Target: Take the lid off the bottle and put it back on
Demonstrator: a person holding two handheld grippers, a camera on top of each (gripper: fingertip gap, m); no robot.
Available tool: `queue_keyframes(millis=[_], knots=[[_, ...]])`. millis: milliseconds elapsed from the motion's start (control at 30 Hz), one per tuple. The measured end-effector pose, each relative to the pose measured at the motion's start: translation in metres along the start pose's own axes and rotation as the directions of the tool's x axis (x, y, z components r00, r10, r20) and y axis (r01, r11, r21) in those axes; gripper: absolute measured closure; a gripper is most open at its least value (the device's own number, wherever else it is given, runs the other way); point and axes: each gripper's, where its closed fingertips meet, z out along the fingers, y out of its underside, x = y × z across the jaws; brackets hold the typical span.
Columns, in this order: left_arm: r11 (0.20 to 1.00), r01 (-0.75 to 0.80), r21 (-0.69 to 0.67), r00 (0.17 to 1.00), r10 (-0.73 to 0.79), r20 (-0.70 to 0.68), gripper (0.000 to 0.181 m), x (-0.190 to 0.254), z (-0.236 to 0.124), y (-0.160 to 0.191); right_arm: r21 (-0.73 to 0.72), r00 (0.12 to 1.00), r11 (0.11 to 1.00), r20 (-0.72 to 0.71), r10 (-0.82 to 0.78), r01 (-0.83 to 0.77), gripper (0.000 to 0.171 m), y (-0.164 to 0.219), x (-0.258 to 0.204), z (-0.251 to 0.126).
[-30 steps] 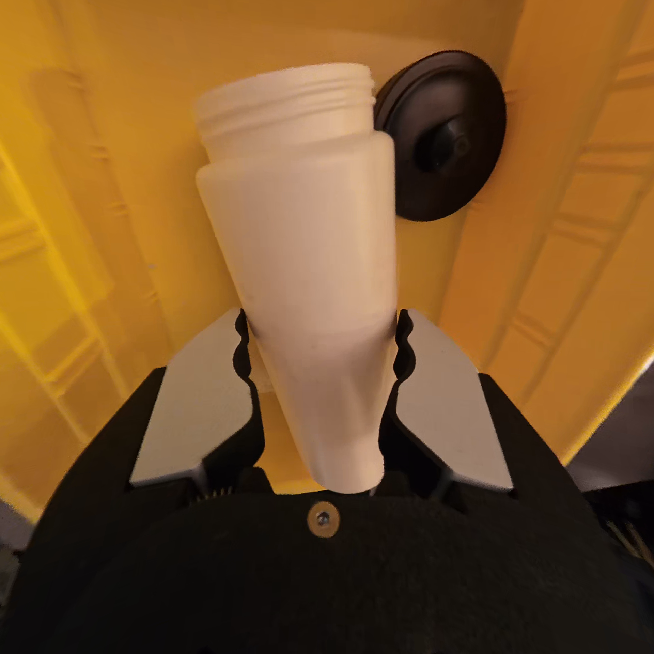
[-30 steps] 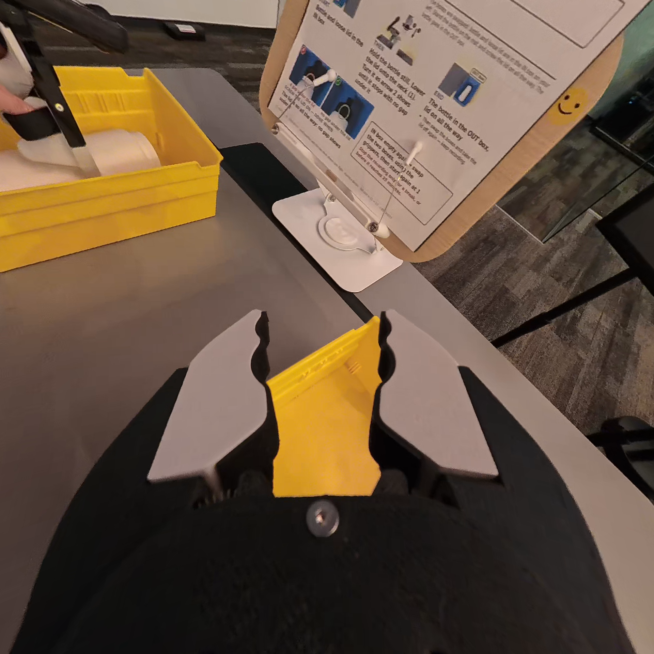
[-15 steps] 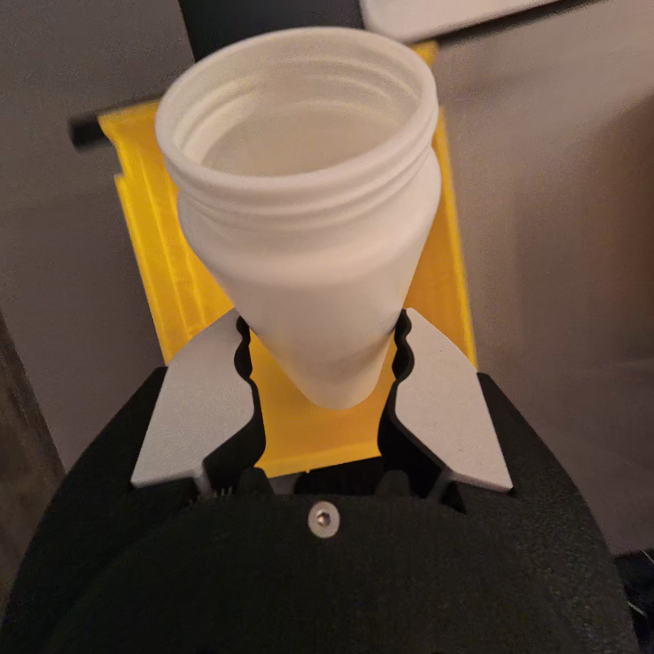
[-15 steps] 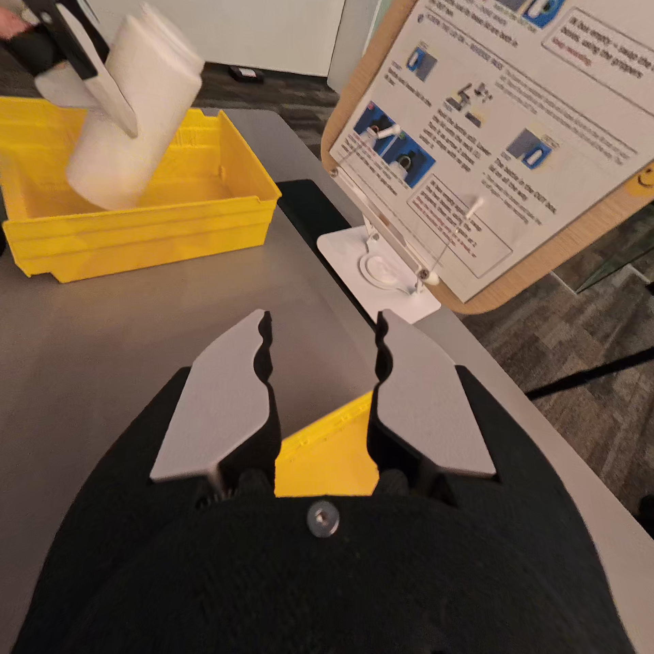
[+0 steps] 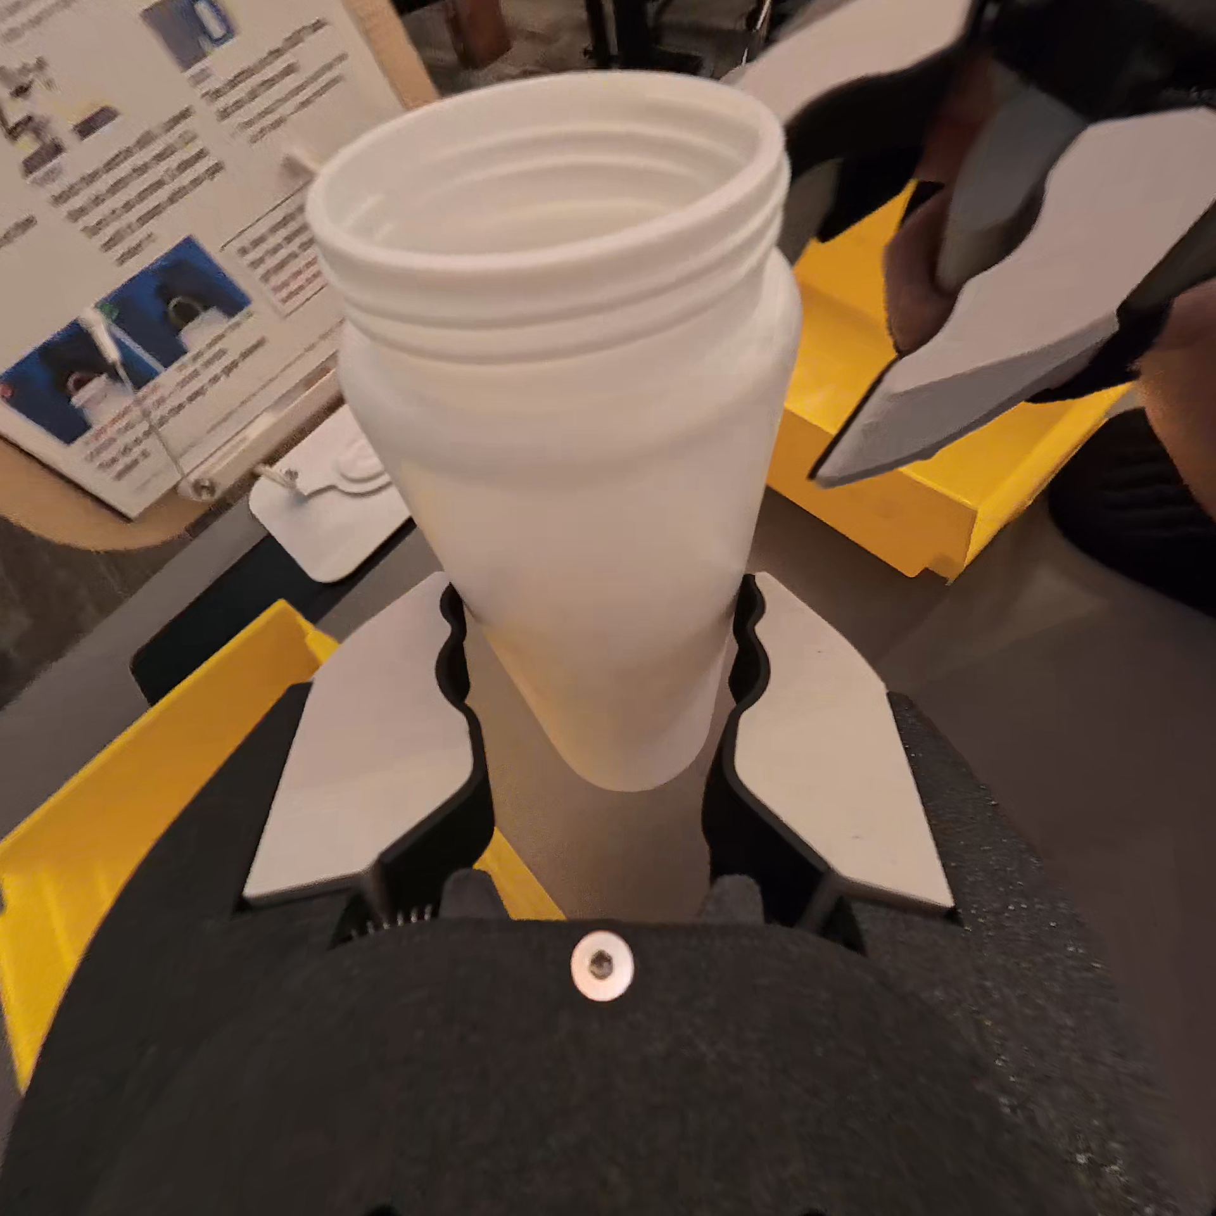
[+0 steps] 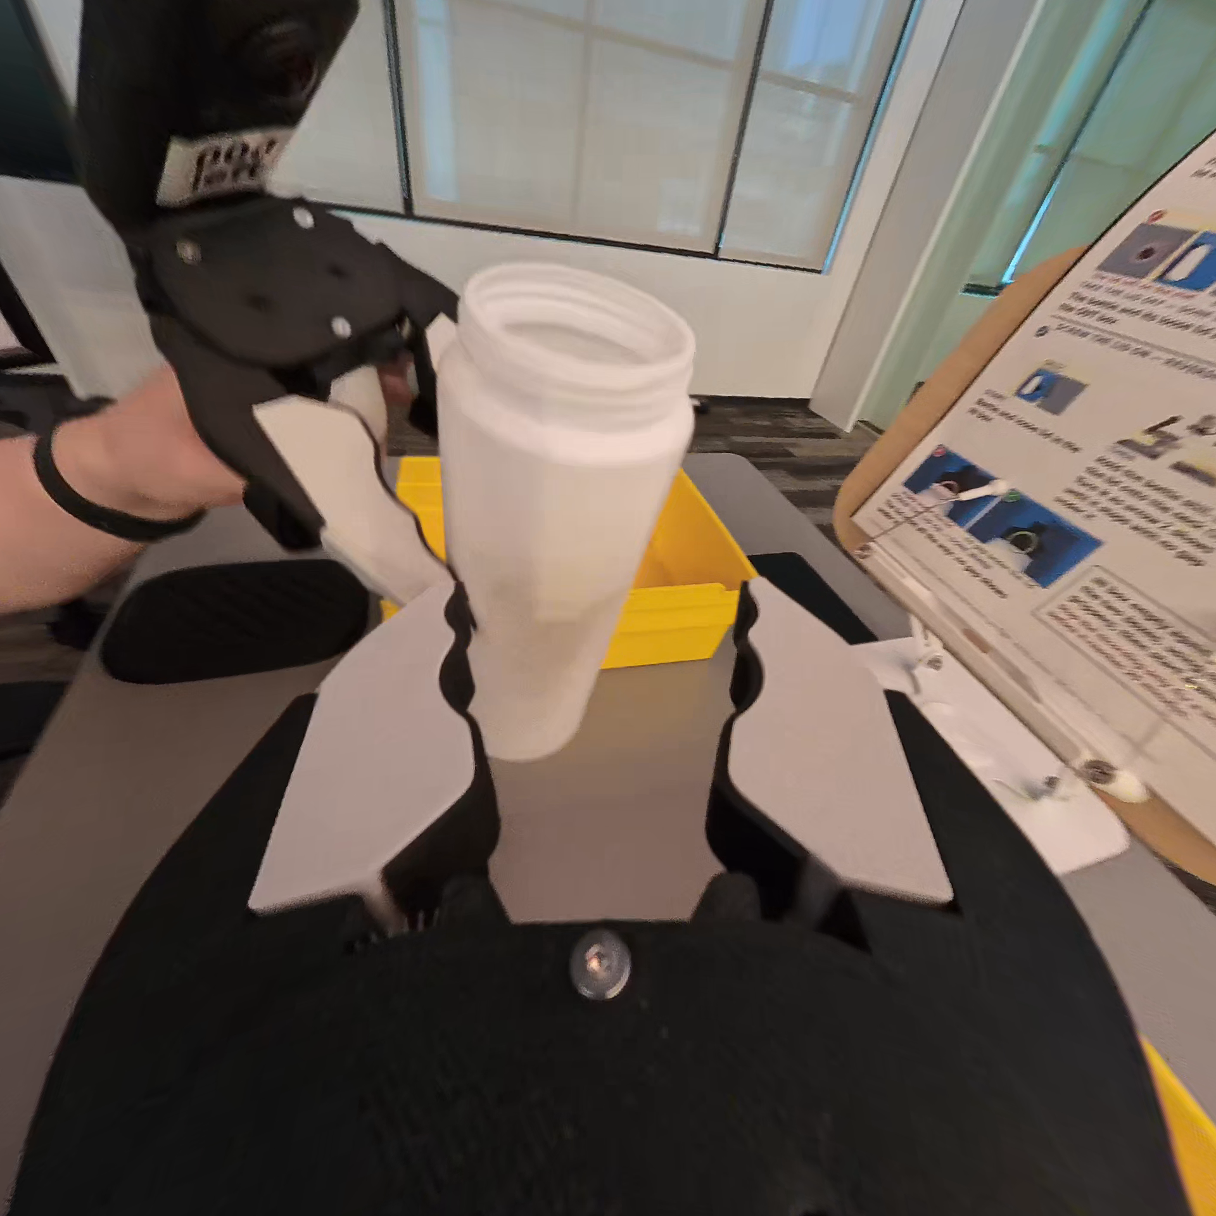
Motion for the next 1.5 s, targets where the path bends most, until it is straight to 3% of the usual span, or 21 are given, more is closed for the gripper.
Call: queue_keyframes(millis=[167, 300, 433, 567, 700, 767, 900, 1033, 1167, 1333, 1500], knots=[[0.983, -0.18, -0.044, 0.979, 0.183, 0.086, 0.102, 0.013, 0.022, 0.0, 0.018, 0.993, 0.997, 0.09, 0.079, -0.081, 0.091, 0.004, -0.011, 0.009], [0.934, -0.321, -0.156, 0.911, 0.349, 0.22, 0.102, -0.003, 0.026, 0.0, -0.016, 0.999, 0.999, 0.039, -0.034, 0.035, 0.091, 0.012, -0.006, 0.011], [0.858, -0.446, -0.256, 0.79, 0.512, 0.339, 0.102, -0.013, 0.017, -0.011, 0.032, 0.991, 0.991, 0.033, -0.132, 0.131, 0.092, 0.009, -0.003, 0.008], [0.831, -0.488, -0.266, 0.742, 0.556, 0.375, 0.102, -0.011, 0.011, -0.019, 0.085, 0.984, 0.983, 0.048, -0.169, 0.165, 0.092, 0.004, -0.004, 0.002], [0.861, -0.461, -0.215, 0.78, 0.508, 0.364, 0.102, -0.008, 0.013, -0.014, 0.076, 0.984, 0.983, 0.057, -0.17, 0.165, 0.092, 0.005, -0.007, 0.003], [0.904, -0.395, -0.162, 0.845, 0.427, 0.322, 0.102, -0.005, 0.017, -0.005, 0.05, 0.989, 0.991, 0.074, -0.127, 0.124, 0.092, 0.008, -0.009, 0.008], [0.995, -0.102, 0.004, 0.99, 0.101, 0.103, 0.102, 0.012, 0.035, 0.019, -0.067, 0.991, 0.996, 0.117, 0.063, -0.055, 0.092, 0.025, -0.012, 0.021], [0.991, 0.112, 0.073, 0.993, -0.109, -0.043, 0.102, 0.022, 0.055, 0.039, -0.182, 0.979, 0.971, 0.103, 0.178, -0.158, 0.093, 0.05, -0.01, 0.034], [0.982, 0.162, 0.099, 0.986, -0.157, -0.056, 0.102, 0.023, 0.071, 0.056, -0.278, 0.981, 0.95, 0.086, 0.173, -0.143, 0.093, 0.075, -0.008, 0.042], [0.983, 0.118, 0.138, 0.993, -0.12, 0.006, 0.102, 0.02, 0.085, 0.065, -0.357, 0.989, 0.93, 0.085, 0.122, -0.084, 0.093, 0.094, -0.003, 0.042], [0.975, 0.109, 0.192, 0.993, -0.115, 0.022, 0.103, 0.019, 0.089, 0.062, -0.362, 0.988, 0.927, 0.079, 0.129, -0.092, 0.093, 0.097, 0.003, 0.039]])
